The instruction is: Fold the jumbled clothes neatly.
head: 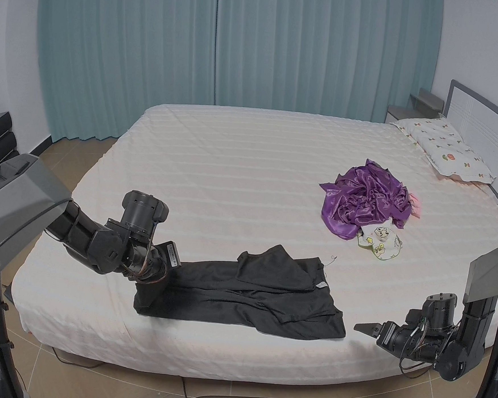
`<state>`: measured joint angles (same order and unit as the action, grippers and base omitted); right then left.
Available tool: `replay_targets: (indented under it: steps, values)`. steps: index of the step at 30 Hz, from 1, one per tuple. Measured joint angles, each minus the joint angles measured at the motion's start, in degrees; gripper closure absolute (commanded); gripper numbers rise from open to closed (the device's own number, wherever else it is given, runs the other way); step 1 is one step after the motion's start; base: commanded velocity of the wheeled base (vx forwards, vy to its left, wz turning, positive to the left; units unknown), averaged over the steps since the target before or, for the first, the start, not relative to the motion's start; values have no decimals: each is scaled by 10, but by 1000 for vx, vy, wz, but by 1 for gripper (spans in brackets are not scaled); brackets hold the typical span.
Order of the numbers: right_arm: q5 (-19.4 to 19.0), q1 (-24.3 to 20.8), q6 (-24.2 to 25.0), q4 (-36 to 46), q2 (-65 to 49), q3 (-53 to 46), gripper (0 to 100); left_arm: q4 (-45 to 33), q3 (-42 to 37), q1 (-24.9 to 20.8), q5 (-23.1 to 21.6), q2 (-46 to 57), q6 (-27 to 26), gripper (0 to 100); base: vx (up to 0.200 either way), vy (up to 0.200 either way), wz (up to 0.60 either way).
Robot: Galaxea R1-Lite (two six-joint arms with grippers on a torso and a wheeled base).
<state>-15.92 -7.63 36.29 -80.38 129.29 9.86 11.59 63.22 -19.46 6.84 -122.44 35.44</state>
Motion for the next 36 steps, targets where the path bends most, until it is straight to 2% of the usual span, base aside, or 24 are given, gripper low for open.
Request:
replay_targets:
  steps: [9,21,32,33,36]
  values:
    - [0,0,0,0,0,0,0,-75,78,-34,0,-12,34,100,0,-200,0]
    - [0,-1,0,0,0,0,0,-126,167,-74,1,-51,66,100,0,-200,0]
    - [0,-3,0,1,2,-1,0,-135,212,-94,32,-97,106,100,0,0,0]
    - [0,-3,0,0,3,-1,0,-135,215,-94,32,-99,111,0,0,0,0]
    - [0,-4,0,0,4,-1,0,-135,222,-95,31,-106,127,0,0,0,0]
